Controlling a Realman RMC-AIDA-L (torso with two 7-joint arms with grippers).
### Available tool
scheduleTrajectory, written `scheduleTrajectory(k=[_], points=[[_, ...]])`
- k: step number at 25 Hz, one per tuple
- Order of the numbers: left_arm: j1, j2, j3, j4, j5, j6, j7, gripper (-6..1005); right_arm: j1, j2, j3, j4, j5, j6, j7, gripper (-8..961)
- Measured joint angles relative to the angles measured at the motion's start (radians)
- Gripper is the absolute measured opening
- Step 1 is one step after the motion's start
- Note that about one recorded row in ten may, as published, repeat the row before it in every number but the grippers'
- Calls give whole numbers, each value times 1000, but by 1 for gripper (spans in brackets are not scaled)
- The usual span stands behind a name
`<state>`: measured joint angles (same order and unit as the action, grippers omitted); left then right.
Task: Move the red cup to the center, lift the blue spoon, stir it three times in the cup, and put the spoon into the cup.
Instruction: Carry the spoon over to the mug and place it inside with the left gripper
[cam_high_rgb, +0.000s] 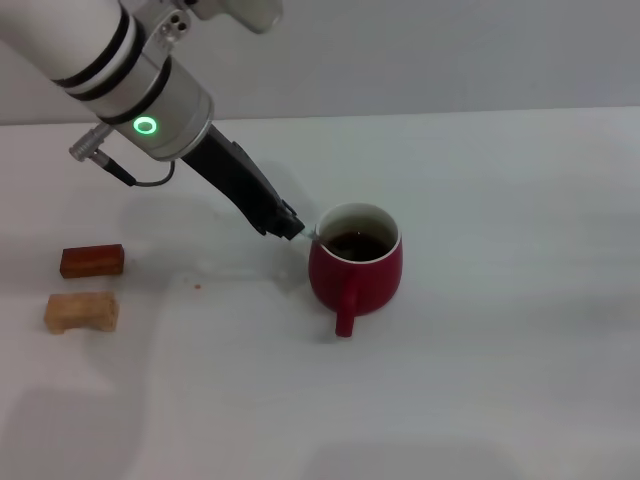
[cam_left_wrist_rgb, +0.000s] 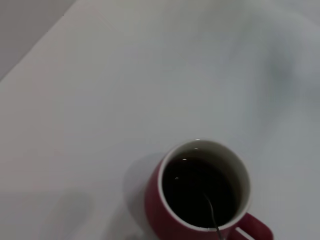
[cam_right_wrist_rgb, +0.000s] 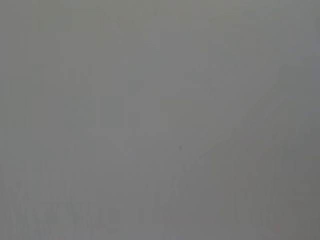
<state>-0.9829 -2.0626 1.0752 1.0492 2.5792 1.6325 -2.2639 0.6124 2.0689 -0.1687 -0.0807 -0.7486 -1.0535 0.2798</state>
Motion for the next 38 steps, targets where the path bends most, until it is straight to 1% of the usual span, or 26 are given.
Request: scheduleTrajectory(k=[7,14,18,20,26,32,38], points=[[-19,-8,5,-9,-25,-3,2,144,9,-1,-1,-3,-1,23,-1,506],[-29,-10,16,-23,-67,-52,11,144,9,-1,-2,0,-2,24,-1,507],[-29,-9,17,-31,-69,-89,17,144,9,-1,-1,1,-2,24,-1,507],[-21,-5,14,-31,-64,-117,18,144,9,0,-2,2,-2,24,-1,507],[-8,0,9,-24,-35,-136,18,144,9,1,-2,6,-2,24,-1,506],[12,4,6,-2,-4,-119,18,145,9,2,-3,9,-2,24,-1,506],[18,6,4,18,13,-50,19,144,9,2,-14,17,-3,24,-1,505]])
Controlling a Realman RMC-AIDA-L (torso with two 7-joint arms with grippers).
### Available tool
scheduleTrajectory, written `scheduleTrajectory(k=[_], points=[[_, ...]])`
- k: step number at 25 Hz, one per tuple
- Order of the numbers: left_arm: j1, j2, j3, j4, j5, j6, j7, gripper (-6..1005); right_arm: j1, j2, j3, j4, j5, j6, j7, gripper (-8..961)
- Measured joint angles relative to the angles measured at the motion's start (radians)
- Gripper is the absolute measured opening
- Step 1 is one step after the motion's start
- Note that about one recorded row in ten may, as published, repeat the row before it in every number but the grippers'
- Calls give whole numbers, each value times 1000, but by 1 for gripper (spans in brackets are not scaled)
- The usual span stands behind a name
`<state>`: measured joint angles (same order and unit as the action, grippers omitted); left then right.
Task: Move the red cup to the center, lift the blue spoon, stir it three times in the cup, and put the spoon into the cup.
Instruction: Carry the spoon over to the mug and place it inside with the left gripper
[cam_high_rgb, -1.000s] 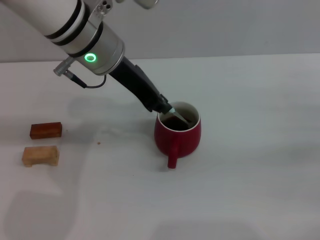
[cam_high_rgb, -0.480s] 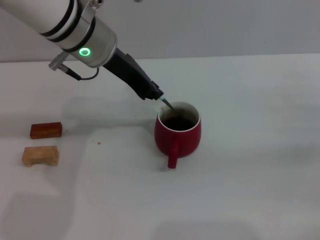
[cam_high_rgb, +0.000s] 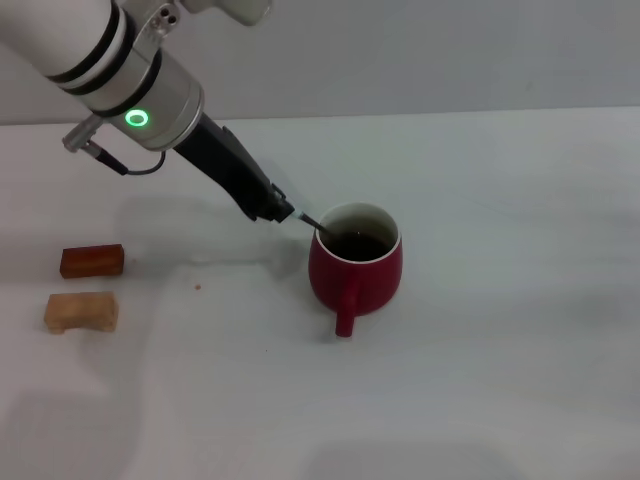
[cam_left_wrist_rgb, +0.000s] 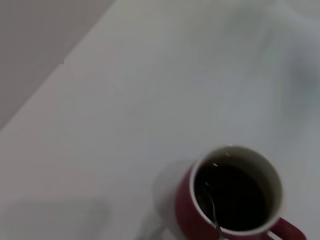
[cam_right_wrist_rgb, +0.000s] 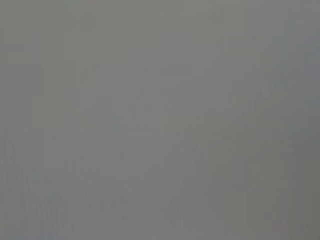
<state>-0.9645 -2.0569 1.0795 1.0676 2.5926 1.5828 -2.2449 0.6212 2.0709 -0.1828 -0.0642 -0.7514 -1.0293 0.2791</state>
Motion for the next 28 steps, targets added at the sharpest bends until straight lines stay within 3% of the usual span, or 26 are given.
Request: scheduleTrajectory(k=[13,21,28], points=[[-8,-10,11,-9,-88,28,37,144,2,0,0,2,0,15,0,507],[9,-10,8,-21,-190,-54,51,143,1,1,0,4,0,15,0,507],[45,-5,11,-28,-189,-152,44,143,2,2,0,7,0,16,0,507]])
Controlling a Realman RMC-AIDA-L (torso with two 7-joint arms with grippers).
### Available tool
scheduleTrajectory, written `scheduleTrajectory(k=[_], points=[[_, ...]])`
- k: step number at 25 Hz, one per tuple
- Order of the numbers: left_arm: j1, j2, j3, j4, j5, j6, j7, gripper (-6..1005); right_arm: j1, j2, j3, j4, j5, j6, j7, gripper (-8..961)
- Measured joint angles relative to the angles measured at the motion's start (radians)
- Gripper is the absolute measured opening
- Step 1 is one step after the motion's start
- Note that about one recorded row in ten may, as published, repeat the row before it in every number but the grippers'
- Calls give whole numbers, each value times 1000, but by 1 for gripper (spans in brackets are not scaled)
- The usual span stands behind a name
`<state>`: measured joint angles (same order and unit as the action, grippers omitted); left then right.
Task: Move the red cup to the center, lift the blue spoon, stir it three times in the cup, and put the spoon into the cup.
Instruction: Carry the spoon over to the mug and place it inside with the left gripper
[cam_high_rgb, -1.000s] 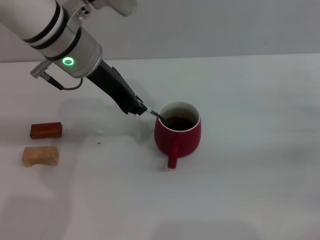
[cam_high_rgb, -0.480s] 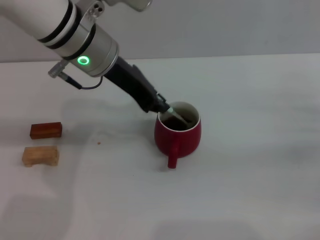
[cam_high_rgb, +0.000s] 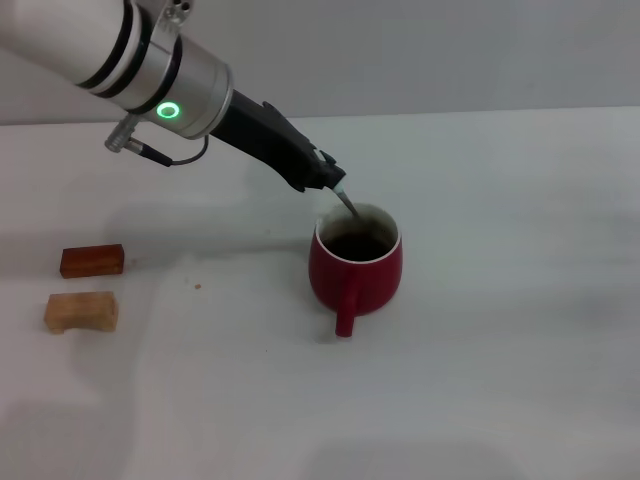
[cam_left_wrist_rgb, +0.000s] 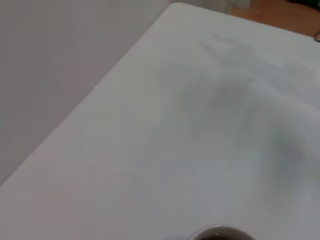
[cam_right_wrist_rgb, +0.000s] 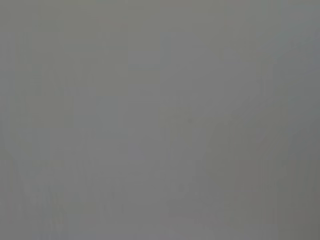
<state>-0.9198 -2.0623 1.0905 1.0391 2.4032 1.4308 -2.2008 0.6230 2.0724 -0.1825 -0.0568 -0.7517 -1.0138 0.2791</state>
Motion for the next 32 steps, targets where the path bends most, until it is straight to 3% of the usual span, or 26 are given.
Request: scheduleTrajectory(k=[13,18,23,32], points=[[54,2,-15,16,0,44,-19,144,11,-4,0,-10,0,0,0,506],[55,-1,-1,-6,-77,47,-5,144,19,-5,0,-17,0,17,0,506],[55,-2,2,-53,-151,17,39,144,19,-5,0,-27,0,23,-1,506],[69,-5,9,-97,-166,-78,35,145,17,-5,0,-40,0,24,-1,505]])
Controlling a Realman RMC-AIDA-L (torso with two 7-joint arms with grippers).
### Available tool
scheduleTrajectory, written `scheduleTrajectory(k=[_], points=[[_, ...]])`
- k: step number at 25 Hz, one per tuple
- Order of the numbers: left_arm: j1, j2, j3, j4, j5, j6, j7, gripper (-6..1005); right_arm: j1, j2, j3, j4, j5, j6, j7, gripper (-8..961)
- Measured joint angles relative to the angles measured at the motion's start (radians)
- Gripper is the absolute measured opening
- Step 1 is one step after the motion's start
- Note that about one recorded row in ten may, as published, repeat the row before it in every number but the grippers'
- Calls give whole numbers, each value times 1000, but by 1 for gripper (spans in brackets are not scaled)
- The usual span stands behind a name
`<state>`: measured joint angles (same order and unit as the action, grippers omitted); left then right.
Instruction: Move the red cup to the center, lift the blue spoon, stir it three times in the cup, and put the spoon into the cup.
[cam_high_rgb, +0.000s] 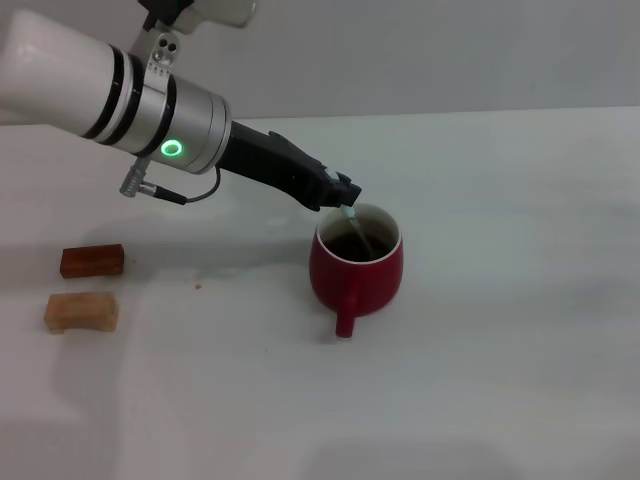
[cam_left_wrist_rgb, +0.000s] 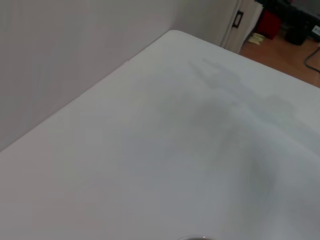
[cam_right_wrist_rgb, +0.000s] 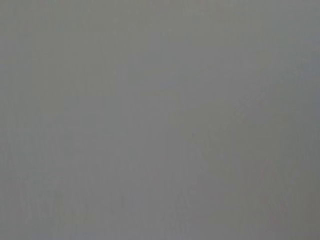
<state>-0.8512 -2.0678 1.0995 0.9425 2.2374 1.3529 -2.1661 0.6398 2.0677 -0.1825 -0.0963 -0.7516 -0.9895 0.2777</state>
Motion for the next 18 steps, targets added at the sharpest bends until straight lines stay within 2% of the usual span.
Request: scheduleTrajectory(k=[9,14,18], points=[[19,1,4,-5,-26,-51,-38,145,3,-1,0,-3,0,0,-25,506],[33,1,4,-5,-64,-81,-42,351,4,-2,0,-3,0,0,-25,507],[85,4,-7,-6,-231,-144,32,488,4,-2,0,-3,0,0,-26,507]])
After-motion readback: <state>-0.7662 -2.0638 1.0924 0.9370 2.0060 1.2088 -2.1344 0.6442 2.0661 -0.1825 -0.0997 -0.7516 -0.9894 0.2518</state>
